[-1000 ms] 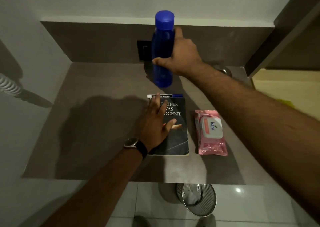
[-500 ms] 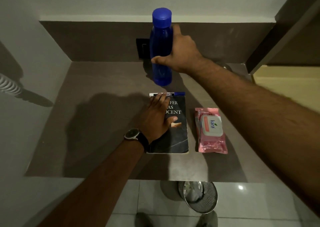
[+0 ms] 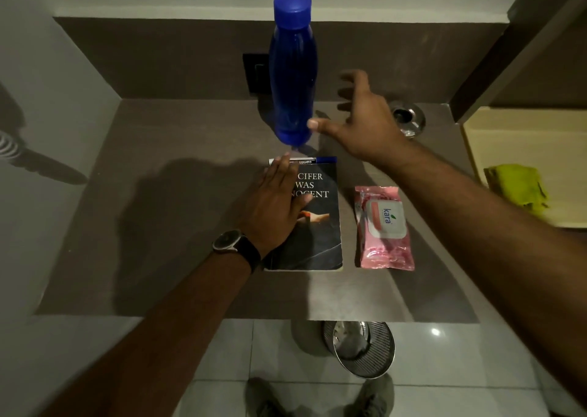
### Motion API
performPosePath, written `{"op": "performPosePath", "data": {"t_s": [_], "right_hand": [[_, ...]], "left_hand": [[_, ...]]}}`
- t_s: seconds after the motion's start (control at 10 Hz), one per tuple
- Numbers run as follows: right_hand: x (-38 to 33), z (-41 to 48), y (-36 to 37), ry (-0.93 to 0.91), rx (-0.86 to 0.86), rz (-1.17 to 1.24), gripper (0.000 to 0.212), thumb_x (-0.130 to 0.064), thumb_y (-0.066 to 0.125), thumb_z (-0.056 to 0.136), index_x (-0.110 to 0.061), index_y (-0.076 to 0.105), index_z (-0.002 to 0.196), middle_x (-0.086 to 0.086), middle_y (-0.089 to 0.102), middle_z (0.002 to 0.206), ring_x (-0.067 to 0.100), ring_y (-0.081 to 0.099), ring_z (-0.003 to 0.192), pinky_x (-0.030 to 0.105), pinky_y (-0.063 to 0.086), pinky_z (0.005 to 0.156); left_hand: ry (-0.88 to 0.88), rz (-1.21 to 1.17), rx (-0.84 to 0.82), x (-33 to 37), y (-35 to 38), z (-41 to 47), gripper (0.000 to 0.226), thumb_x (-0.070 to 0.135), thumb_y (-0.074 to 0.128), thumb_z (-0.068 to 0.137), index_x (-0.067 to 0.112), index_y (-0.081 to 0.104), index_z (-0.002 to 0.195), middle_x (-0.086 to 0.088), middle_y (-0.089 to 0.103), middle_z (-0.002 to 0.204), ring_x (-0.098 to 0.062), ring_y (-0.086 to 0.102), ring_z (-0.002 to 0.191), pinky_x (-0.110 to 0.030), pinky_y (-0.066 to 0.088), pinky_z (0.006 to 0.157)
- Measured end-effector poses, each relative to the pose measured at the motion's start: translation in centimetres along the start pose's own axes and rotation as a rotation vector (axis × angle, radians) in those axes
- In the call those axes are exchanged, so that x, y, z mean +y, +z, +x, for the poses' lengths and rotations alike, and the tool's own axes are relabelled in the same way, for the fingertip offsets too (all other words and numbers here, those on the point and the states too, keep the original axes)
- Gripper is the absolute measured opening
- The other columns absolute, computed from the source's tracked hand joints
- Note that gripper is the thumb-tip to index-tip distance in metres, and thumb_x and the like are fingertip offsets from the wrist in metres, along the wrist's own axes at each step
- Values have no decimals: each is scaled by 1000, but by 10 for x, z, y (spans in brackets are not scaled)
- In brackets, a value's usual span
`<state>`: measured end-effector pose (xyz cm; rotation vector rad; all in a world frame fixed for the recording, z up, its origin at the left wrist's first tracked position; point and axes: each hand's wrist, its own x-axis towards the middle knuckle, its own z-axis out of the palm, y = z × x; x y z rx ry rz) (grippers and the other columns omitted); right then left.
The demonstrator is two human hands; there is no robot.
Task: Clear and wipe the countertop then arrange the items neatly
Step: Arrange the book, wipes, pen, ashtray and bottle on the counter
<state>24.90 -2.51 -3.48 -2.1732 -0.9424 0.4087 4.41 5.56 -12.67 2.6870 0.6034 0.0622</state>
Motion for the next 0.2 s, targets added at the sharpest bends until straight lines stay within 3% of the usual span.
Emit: {"op": "performPosePath", "data": {"t_s": [0.1,0.2], "right_hand": [[25,-30,12,46,-11,0,90,-51,83,81,-27,36,154,-3,54,149,12,54,132,40,53,106],[36,-54,16,48,-36,1,77,-49,77,88,-30,39,152,-4,52,153,14,50,140,45,49,112]], "left_hand": [[-35,-40,-12,-6,0,-3,70,50,32,111,16,9,168,-5,2,177,-20,0,164,-38,2,134],[-58,-39,4,-6,-5,-6,69,46,32,111,14,8,168,-6,2,177,-22,0,165,-43,6,135]]}}
